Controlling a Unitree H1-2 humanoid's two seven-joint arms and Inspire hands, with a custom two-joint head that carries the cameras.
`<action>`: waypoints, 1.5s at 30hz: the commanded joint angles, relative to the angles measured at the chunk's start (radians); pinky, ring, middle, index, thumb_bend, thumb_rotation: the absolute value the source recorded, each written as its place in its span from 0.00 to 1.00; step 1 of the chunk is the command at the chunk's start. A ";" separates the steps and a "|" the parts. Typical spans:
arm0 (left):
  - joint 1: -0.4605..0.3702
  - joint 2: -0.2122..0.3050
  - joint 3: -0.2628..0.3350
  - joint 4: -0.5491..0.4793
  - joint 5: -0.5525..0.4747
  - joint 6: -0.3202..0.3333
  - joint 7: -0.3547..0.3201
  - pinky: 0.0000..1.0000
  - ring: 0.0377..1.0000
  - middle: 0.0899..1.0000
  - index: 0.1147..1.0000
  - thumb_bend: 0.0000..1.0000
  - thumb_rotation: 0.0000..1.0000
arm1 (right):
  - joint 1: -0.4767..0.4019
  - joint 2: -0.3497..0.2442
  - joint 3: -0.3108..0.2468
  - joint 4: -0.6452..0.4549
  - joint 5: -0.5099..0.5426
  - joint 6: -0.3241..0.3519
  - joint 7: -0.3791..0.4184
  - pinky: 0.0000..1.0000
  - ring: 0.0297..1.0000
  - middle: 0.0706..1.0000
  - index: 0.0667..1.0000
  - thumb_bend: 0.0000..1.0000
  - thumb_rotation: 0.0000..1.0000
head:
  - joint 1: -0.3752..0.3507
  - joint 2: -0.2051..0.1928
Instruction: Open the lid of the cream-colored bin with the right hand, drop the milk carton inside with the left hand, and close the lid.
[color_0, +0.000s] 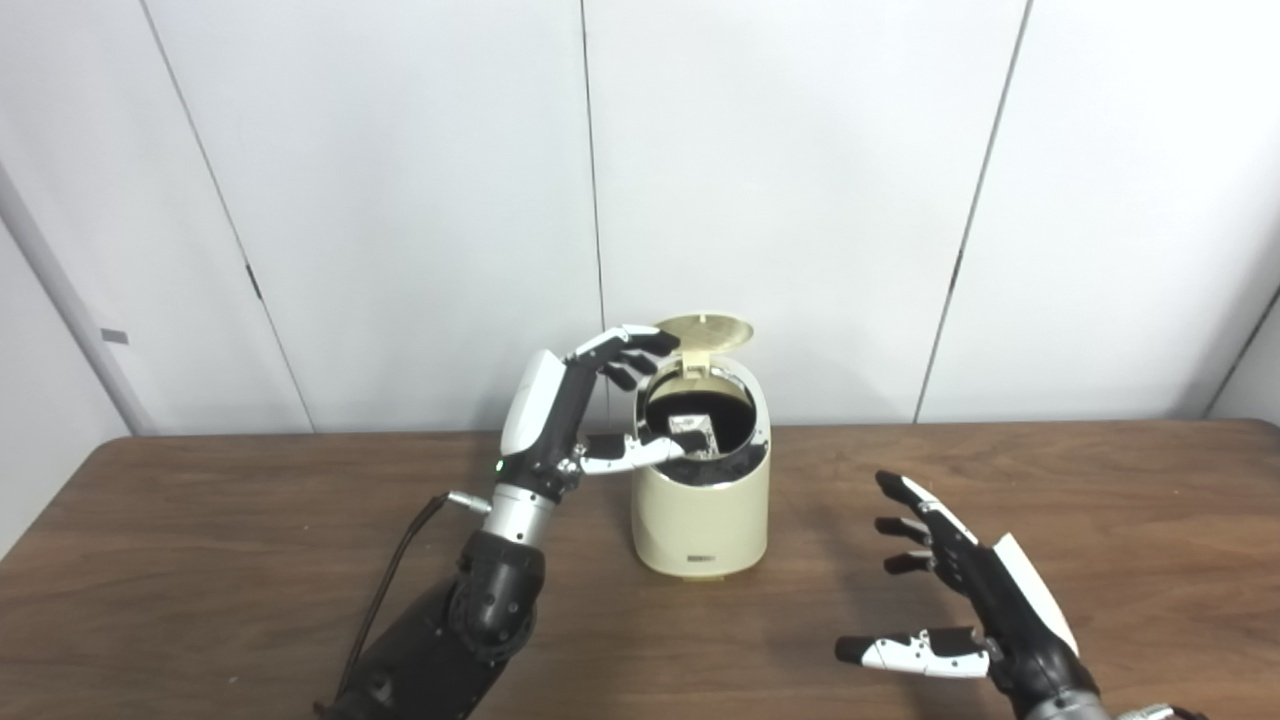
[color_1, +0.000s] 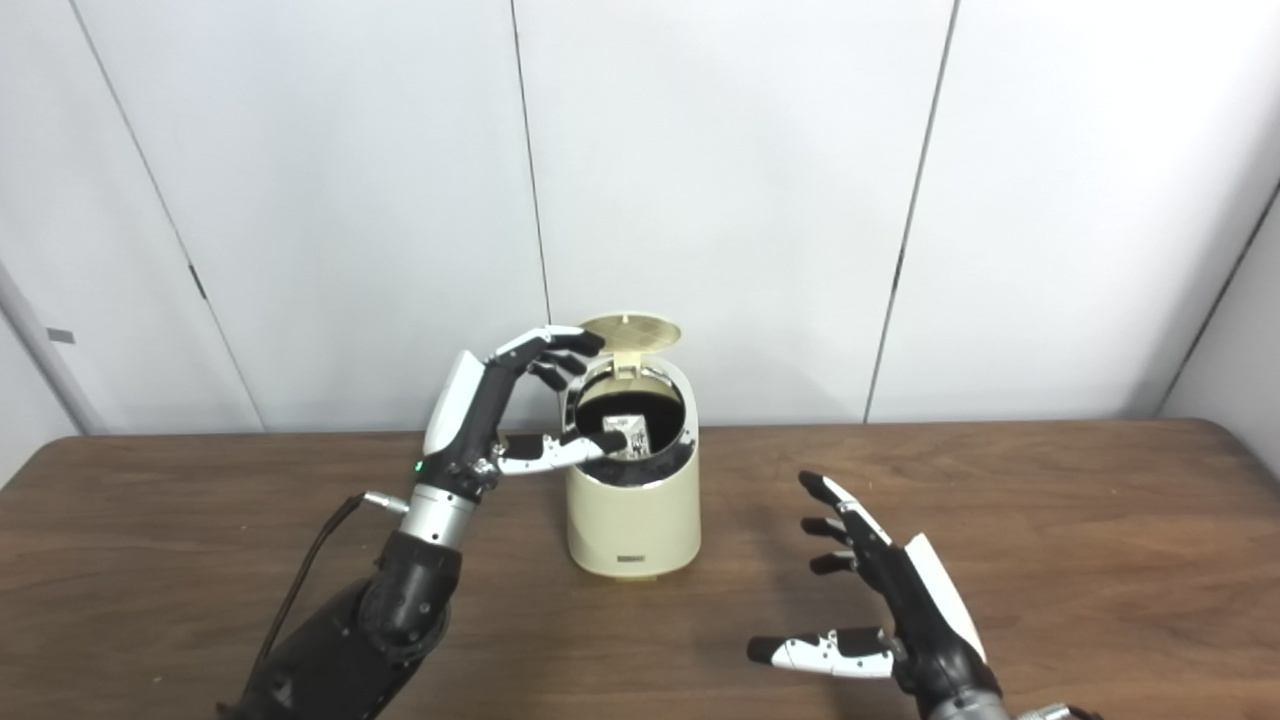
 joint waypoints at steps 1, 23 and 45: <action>-0.013 0.018 0.050 -0.093 -0.041 -0.011 -0.029 0.41 0.50 0.55 0.56 0.73 0.11 | -0.024 -0.005 -0.008 -0.023 0.008 -0.023 -0.009 0.68 0.83 0.92 0.90 0.73 0.14 | 0.000 0.001; 0.332 0.027 0.482 -0.546 -0.300 0.340 -0.481 0.57 0.71 0.77 0.81 0.73 0.31 | -0.038 -0.020 -0.014 -0.032 0.031 0.000 0.013 0.70 0.83 0.93 0.90 0.72 0.09 | 0.032 0.014; 0.530 -0.069 0.544 -0.562 -0.284 0.435 -0.568 0.46 0.60 0.66 0.69 0.72 0.17 | -0.047 -0.011 -0.004 -0.026 0.037 -0.010 0.009 0.69 0.83 0.93 0.90 0.73 0.07 | 0.033 0.015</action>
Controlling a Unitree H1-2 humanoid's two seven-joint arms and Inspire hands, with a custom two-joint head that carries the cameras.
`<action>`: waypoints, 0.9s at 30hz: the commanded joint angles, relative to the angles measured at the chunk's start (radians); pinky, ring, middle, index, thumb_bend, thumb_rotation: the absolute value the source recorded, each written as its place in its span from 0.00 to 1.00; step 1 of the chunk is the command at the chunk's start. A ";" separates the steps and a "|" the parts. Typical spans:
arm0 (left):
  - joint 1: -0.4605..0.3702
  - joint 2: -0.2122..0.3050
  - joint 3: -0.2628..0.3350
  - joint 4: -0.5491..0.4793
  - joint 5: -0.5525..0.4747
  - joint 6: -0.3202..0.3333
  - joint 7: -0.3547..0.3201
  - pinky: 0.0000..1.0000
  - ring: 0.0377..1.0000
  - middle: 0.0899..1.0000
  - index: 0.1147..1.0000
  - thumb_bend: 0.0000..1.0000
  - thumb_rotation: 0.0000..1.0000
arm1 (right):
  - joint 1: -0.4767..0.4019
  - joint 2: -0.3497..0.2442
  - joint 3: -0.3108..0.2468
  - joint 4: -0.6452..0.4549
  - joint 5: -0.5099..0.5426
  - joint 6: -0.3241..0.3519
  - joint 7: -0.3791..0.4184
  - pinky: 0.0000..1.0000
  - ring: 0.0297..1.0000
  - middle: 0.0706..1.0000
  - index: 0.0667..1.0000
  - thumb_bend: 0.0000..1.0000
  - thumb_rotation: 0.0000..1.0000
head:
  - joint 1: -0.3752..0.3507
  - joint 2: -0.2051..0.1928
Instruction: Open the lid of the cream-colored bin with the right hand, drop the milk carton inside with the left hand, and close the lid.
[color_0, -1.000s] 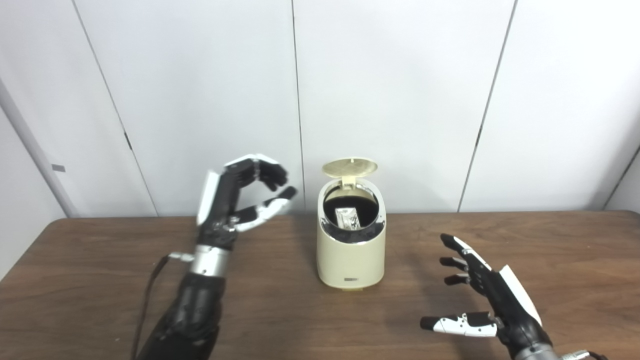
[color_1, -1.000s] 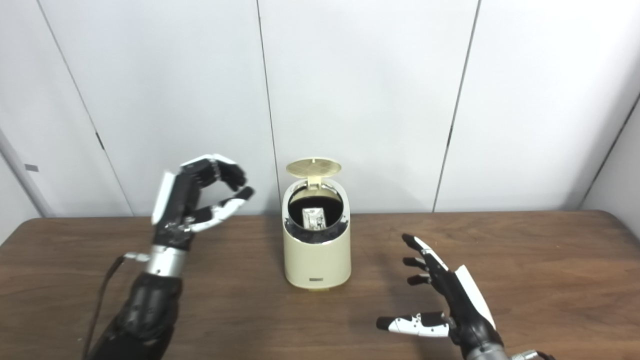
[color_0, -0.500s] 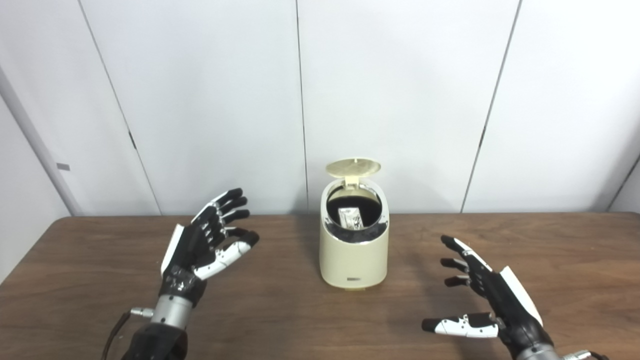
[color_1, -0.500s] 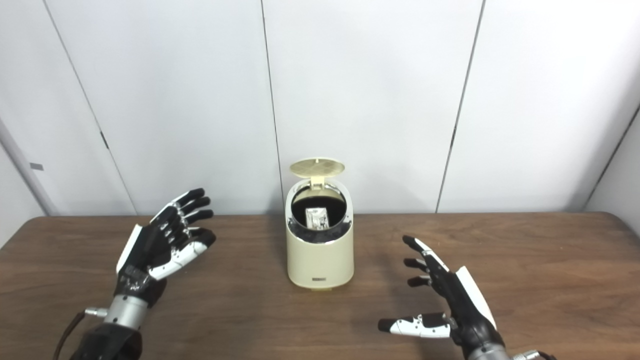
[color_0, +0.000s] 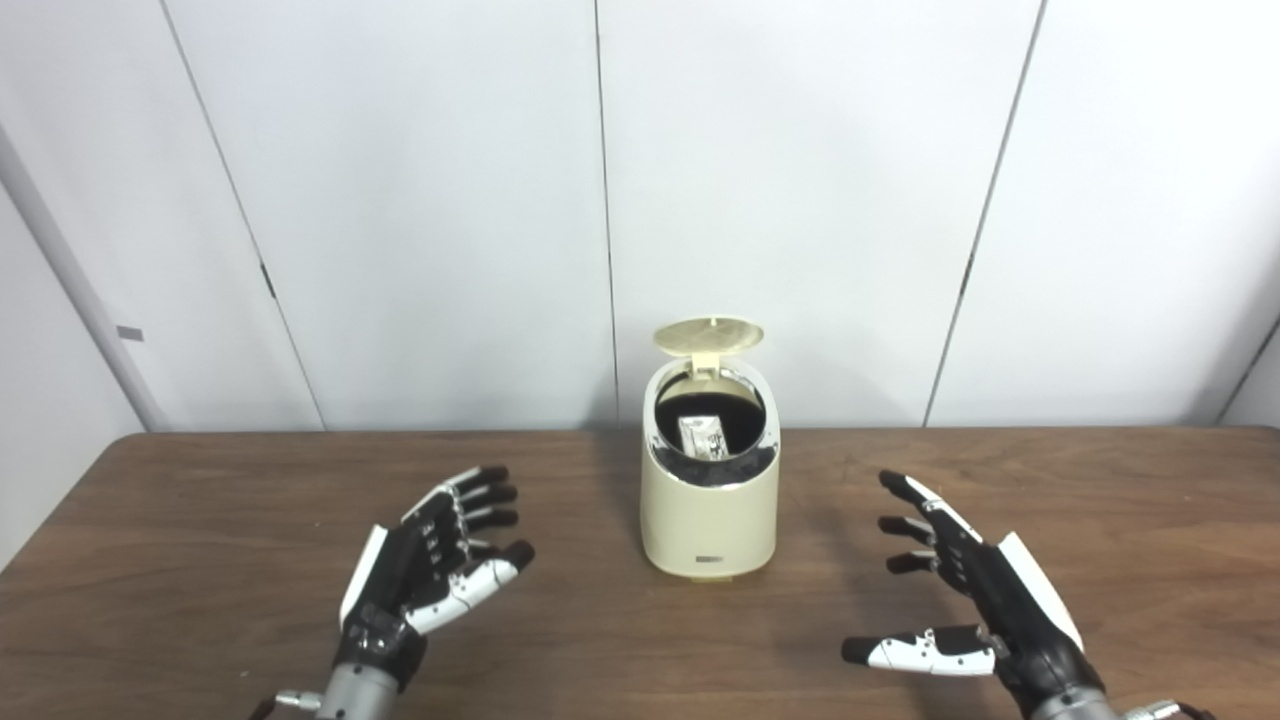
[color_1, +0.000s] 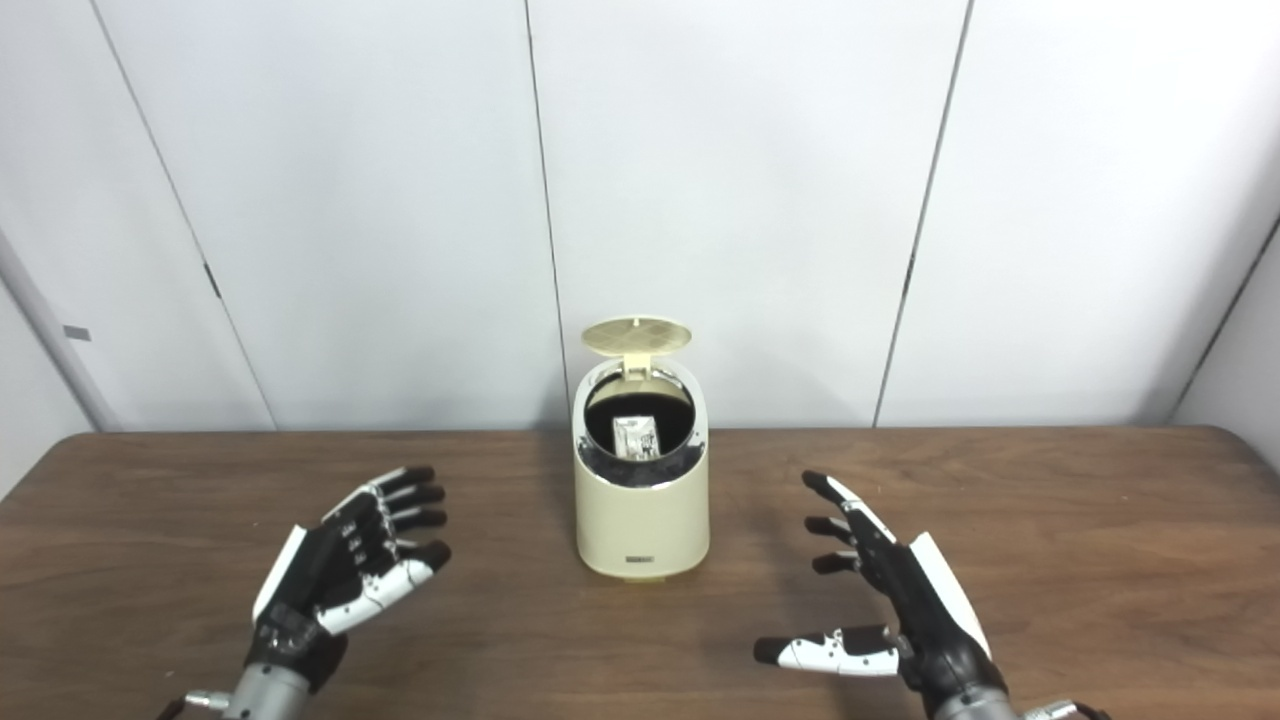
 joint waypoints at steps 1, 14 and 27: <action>-0.017 -0.001 0.006 -0.004 0.014 -0.031 -0.004 0.46 0.60 0.66 0.67 0.72 0.16 | -0.034 -0.004 -0.003 -0.023 0.004 -0.039 -0.012 0.68 0.82 0.93 0.90 0.73 0.07 | 0.000 0.000; 0.000 -0.005 -0.002 0.046 0.065 -0.079 -0.028 0.45 0.57 0.62 0.63 0.70 0.15 | -0.171 -0.013 -0.010 0.011 0.005 -0.026 -0.009 0.70 0.80 0.86 0.87 0.69 0.29 | -0.026 -0.019; 0.014 -0.020 0.002 0.062 0.075 -0.121 -0.044 0.45 0.56 0.62 0.64 0.70 0.14 | -0.514 -0.049 0.082 0.131 -0.098 0.049 0.054 0.72 0.84 0.89 0.88 0.71 0.40 | -0.033 -0.027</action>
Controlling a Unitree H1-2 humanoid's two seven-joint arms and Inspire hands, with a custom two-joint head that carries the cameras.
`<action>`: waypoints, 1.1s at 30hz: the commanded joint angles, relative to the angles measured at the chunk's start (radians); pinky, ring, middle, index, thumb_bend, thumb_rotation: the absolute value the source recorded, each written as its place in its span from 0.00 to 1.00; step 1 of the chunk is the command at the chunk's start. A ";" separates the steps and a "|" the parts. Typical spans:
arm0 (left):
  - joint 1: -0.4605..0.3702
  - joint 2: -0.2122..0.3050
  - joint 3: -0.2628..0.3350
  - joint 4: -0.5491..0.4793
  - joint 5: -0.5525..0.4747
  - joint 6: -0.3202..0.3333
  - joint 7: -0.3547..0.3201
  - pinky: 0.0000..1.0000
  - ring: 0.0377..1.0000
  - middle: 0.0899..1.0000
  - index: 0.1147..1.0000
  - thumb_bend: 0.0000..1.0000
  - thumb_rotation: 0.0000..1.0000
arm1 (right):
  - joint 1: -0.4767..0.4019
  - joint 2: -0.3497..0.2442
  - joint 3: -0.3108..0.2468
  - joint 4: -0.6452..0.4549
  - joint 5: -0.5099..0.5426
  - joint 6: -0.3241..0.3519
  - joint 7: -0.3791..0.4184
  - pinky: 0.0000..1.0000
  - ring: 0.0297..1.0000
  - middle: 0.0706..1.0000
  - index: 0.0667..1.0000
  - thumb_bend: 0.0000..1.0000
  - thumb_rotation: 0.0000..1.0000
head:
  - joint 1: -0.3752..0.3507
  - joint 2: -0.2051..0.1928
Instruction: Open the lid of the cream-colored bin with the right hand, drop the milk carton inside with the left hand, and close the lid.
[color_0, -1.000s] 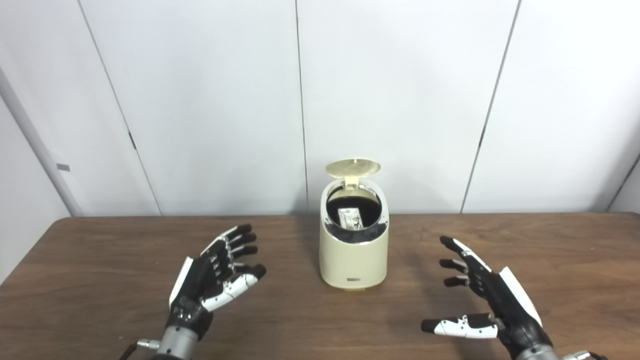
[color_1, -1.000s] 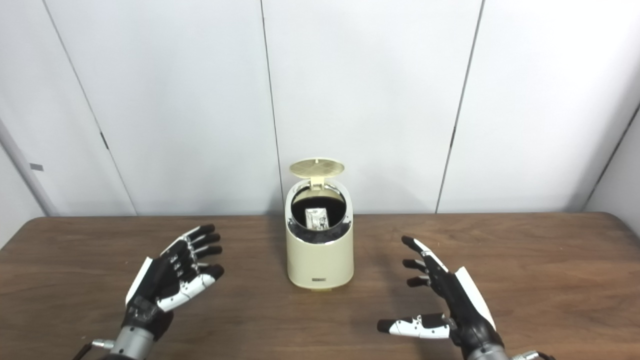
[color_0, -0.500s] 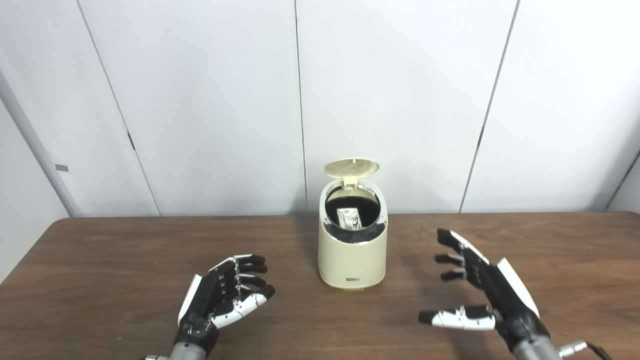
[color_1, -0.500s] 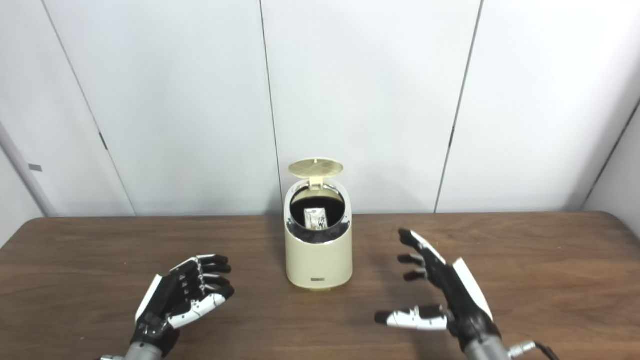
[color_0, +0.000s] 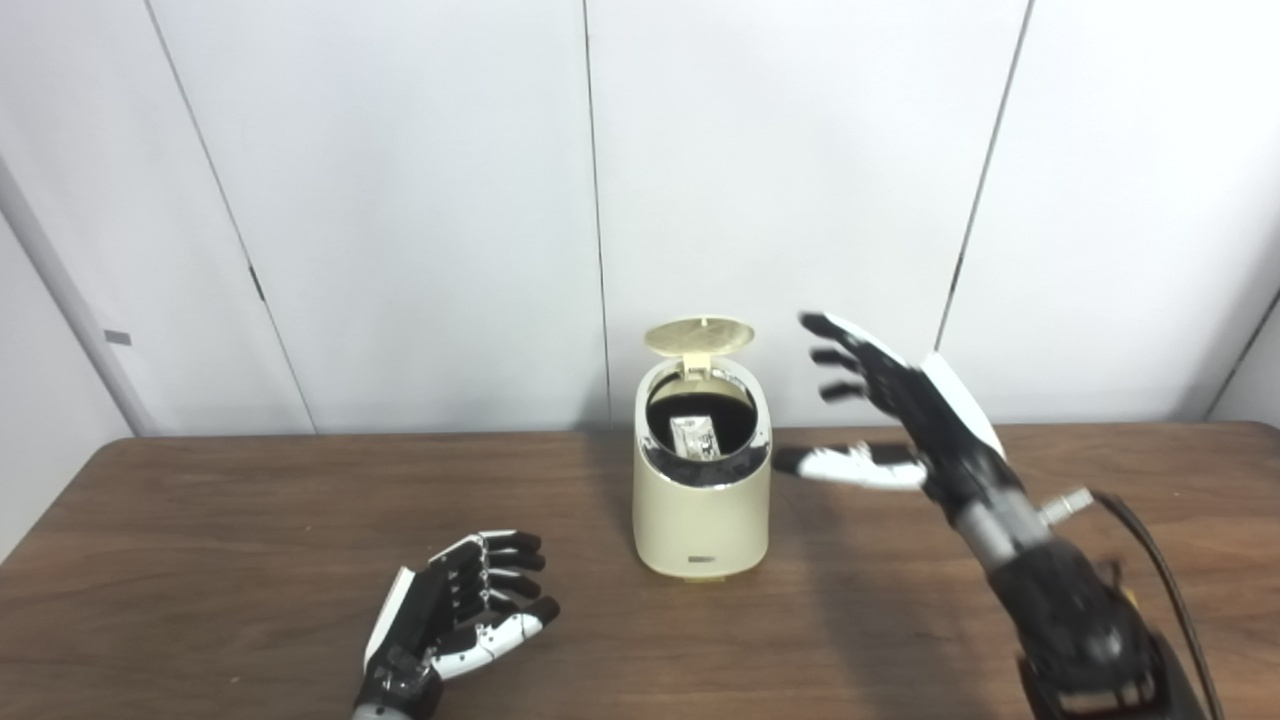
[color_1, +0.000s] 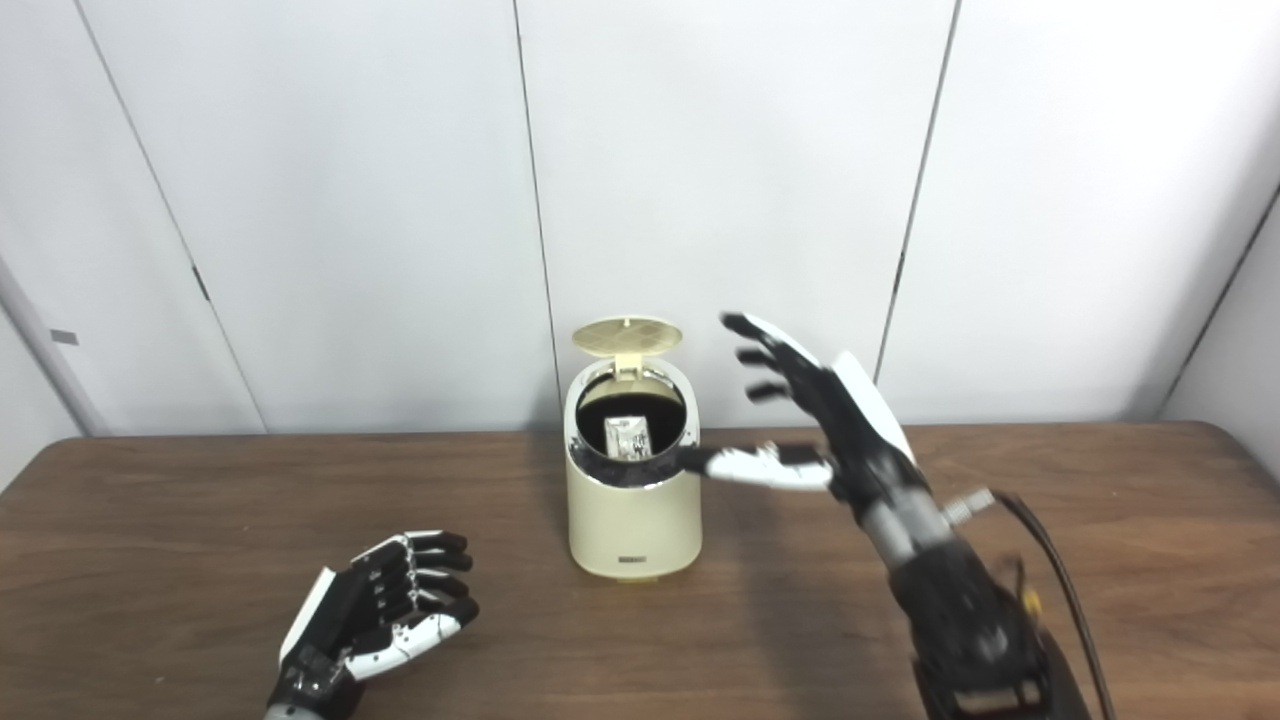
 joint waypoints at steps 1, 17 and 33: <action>-0.019 0.002 0.007 -0.009 0.000 -0.043 0.001 0.45 0.56 0.61 0.64 0.69 0.14 | -0.087 -0.021 0.006 -0.004 -0.035 0.000 0.002 0.72 0.84 0.89 0.88 0.71 0.39 | -0.001 0.001; -0.022 -0.004 0.008 0.008 0.010 -0.067 0.004 0.45 0.56 0.61 0.63 0.70 0.15 | -0.294 -0.052 0.147 0.159 -0.188 0.110 0.125 0.86 0.94 0.93 0.91 0.67 0.52 | 0.005 0.003; -0.025 -0.019 0.007 0.002 0.012 -0.069 0.008 0.45 0.56 0.61 0.63 0.71 0.17 | -0.250 -0.129 0.205 0.070 -0.236 0.029 0.188 0.89 0.98 0.86 0.84 0.70 0.56 | 0.022 0.018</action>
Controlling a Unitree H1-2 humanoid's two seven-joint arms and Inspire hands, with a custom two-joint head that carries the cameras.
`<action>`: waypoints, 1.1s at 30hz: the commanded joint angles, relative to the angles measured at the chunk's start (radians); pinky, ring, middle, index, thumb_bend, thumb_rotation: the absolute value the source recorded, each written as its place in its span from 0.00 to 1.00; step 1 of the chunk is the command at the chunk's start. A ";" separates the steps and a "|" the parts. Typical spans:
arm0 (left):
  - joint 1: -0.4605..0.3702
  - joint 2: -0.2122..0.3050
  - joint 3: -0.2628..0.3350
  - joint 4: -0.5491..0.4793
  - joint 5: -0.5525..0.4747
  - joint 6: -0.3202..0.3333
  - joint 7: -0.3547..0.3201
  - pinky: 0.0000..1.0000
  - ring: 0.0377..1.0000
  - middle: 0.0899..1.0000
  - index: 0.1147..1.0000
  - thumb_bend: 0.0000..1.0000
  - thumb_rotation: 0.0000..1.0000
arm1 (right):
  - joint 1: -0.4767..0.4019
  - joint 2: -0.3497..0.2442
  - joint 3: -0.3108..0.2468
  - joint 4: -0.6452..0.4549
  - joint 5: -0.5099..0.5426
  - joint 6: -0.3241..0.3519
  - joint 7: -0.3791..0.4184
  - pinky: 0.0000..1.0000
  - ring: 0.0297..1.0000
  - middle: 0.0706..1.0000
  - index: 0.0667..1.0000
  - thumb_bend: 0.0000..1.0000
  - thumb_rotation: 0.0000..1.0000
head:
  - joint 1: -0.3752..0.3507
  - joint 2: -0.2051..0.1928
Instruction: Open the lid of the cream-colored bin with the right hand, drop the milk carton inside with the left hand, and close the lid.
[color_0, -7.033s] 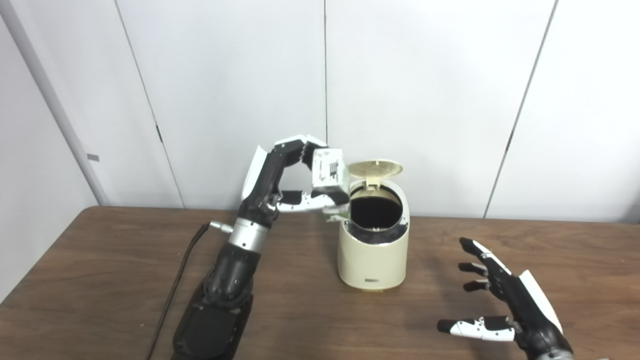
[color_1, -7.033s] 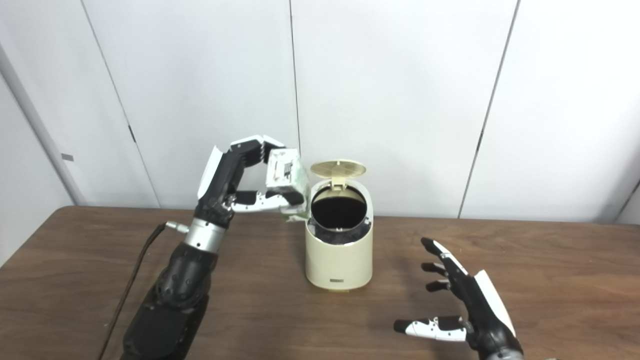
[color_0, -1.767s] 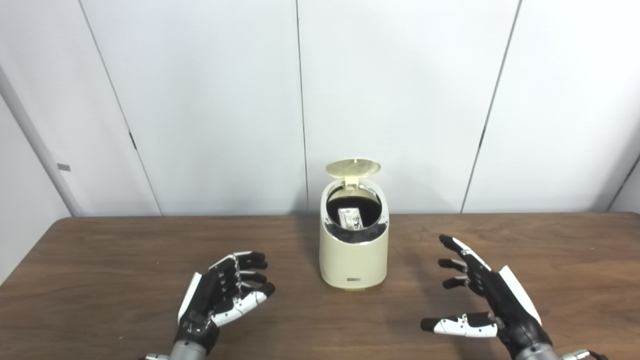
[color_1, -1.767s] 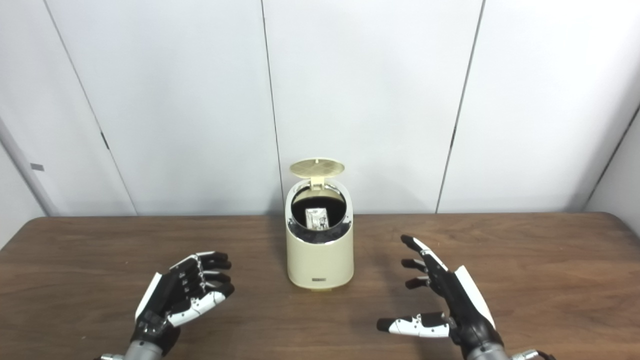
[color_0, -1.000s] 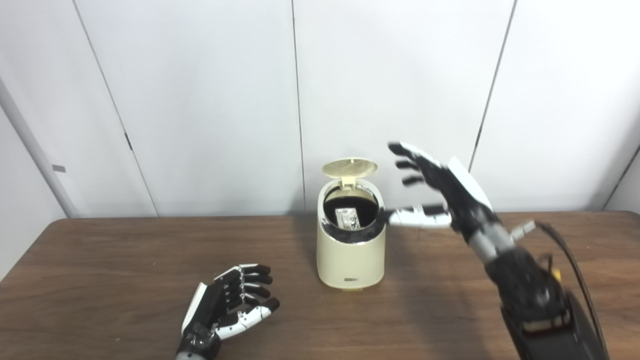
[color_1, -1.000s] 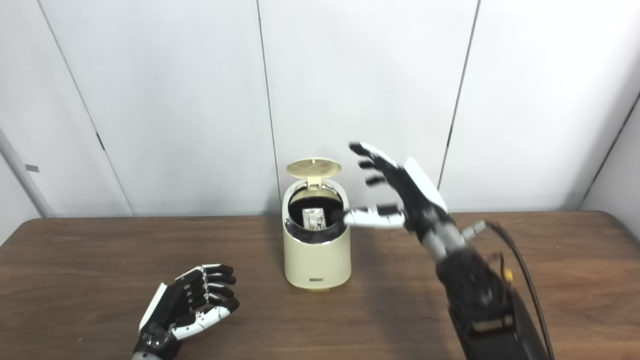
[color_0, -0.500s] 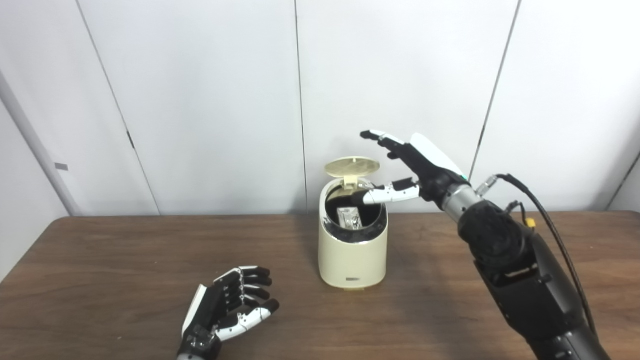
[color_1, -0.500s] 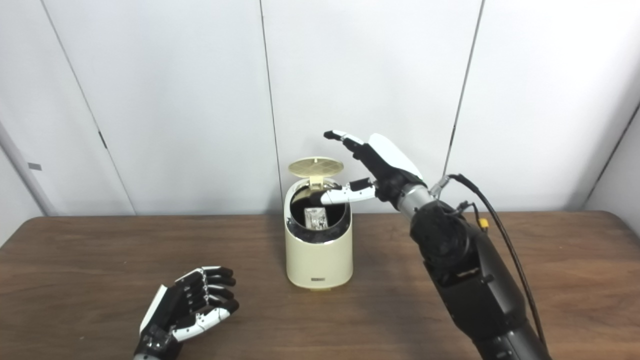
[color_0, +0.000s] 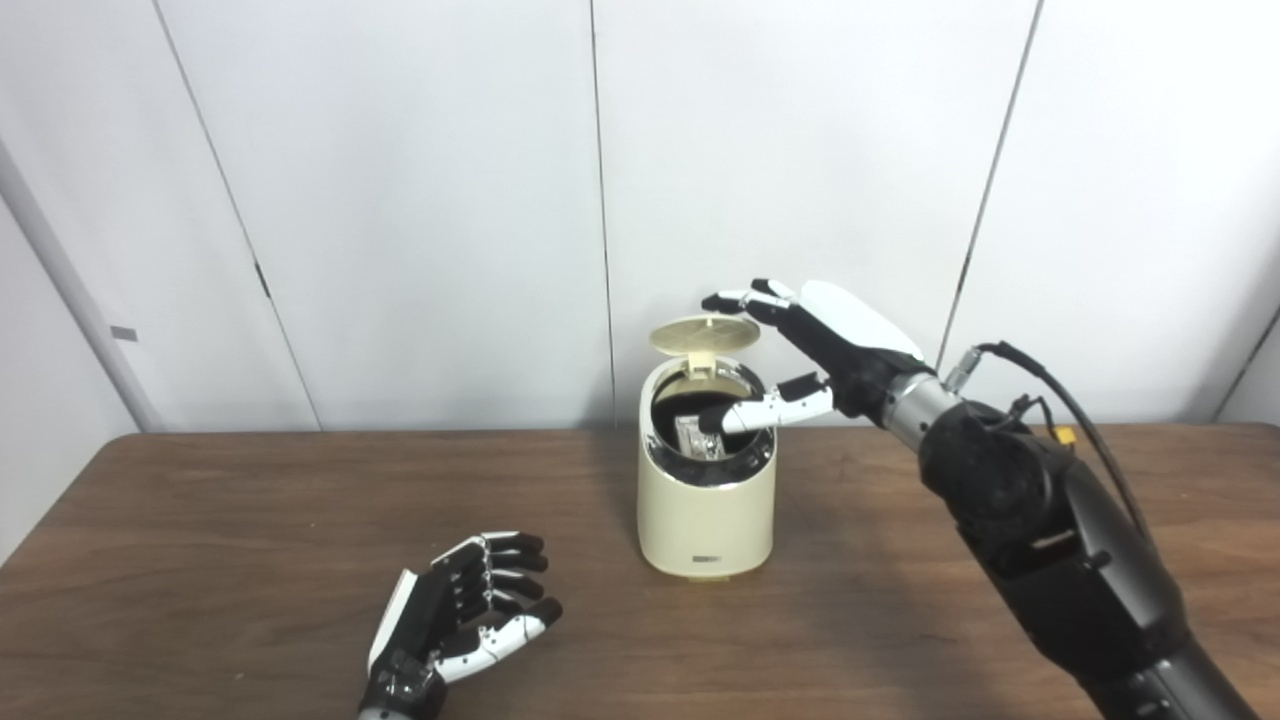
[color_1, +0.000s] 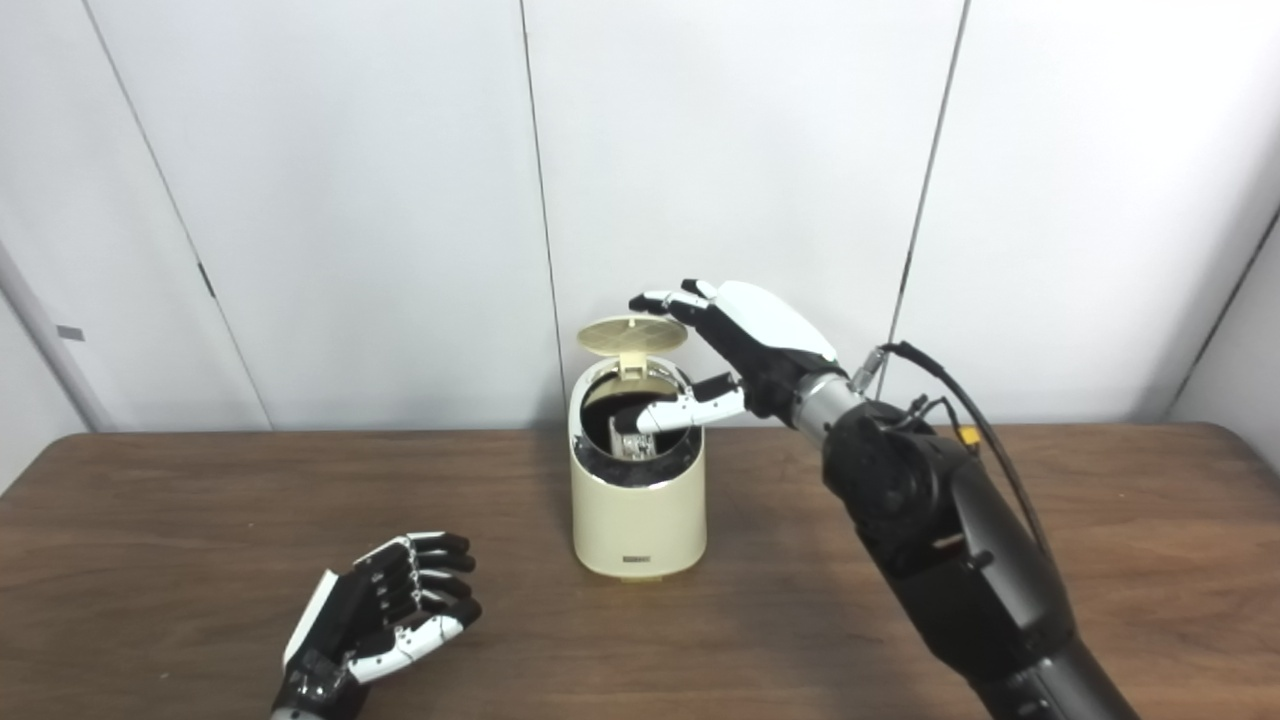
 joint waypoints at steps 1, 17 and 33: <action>-0.026 -0.002 0.004 -0.026 0.007 -0.037 0.008 0.44 0.56 0.61 0.63 0.70 0.16 | -0.025 -0.020 -0.007 -0.042 -0.003 -0.041 0.007 0.88 0.98 0.86 0.84 0.70 0.56 | 0.000 0.001; -0.030 -0.008 0.007 -0.030 0.008 -0.022 0.011 0.44 0.55 0.61 0.63 0.70 0.16 | 0.033 -0.065 -0.018 -0.157 0.003 -0.075 0.090 0.89 0.98 0.84 0.82 0.71 0.54 | 0.014 0.013; -0.030 -0.010 0.010 -0.032 0.000 -0.018 0.009 0.44 0.56 0.61 0.63 0.70 0.15 | 0.053 -0.050 -0.002 -0.179 0.006 -0.090 0.152 0.95 0.98 0.82 0.82 0.70 0.50 | 0.017 0.026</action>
